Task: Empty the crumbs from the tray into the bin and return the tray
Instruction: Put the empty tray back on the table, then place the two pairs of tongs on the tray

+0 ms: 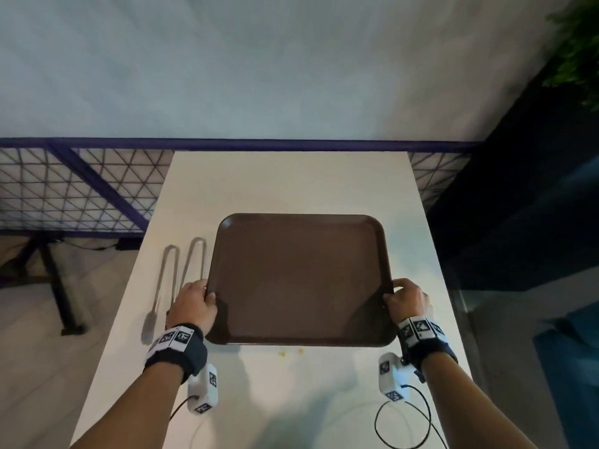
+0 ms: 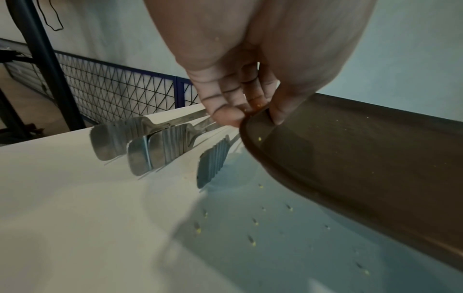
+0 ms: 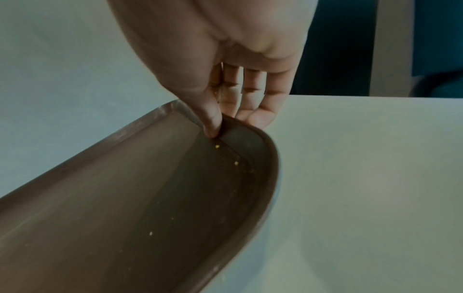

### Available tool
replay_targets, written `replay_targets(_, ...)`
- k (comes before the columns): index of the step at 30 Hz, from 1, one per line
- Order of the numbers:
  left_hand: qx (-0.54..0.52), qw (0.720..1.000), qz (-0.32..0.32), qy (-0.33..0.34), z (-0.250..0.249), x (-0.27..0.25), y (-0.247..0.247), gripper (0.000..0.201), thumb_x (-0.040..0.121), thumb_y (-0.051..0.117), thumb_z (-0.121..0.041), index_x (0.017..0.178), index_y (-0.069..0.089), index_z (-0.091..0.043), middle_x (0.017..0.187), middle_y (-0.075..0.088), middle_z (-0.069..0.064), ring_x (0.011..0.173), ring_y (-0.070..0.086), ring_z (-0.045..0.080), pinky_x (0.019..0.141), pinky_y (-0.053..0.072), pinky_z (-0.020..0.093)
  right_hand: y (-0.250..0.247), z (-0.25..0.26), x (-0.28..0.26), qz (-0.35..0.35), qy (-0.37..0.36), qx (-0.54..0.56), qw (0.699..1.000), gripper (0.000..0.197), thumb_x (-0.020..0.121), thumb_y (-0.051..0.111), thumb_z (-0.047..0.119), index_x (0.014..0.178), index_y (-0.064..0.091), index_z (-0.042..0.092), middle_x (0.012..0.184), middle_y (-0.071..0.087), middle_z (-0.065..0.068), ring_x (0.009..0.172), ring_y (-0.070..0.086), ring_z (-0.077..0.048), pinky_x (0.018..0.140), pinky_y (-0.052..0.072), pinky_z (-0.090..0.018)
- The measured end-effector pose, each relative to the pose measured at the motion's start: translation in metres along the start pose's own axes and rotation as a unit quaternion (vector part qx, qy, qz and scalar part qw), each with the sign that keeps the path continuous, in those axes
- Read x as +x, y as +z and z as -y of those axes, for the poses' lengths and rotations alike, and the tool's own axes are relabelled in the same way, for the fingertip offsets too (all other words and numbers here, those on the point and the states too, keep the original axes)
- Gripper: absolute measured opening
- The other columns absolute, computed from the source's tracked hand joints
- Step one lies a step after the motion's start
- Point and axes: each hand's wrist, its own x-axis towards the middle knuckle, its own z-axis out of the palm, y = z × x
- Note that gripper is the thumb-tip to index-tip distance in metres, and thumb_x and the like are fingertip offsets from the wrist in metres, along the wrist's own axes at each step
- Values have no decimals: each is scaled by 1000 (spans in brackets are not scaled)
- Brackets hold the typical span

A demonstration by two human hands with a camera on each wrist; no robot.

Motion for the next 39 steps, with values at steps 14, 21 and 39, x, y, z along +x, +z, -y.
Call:
replay_targets(14,32,999,23,-29,-18,52,11,29,97,53,-30,124,58,-22,122,59,4,106,62,31,89,50,44,20,35,71,32,7,-67,997,21,76,65,25,96,63,32,96,70,-7,72,53,-25,64,39,-26)
replay_targets(21,31,999,32,-18,-14,50,19,30,97,54,-28,123,59,-14,120,59,8,102,63,33,86,51,46,30,32,72,30,30,-78,996,21,73,67,28,92,63,32,96,71,-7,80,61,-29,68,45,-29)
replay_targets(39,-86,995,-41,-44,69,47,-55,27,94,55,-29,117,68,-24,116,67,4,103,62,27,85,45,34,93,143,-74,120,-178,-45,976,32,82,53,47,113,55,36,111,66,4,103,61,-26,86,47,-38)
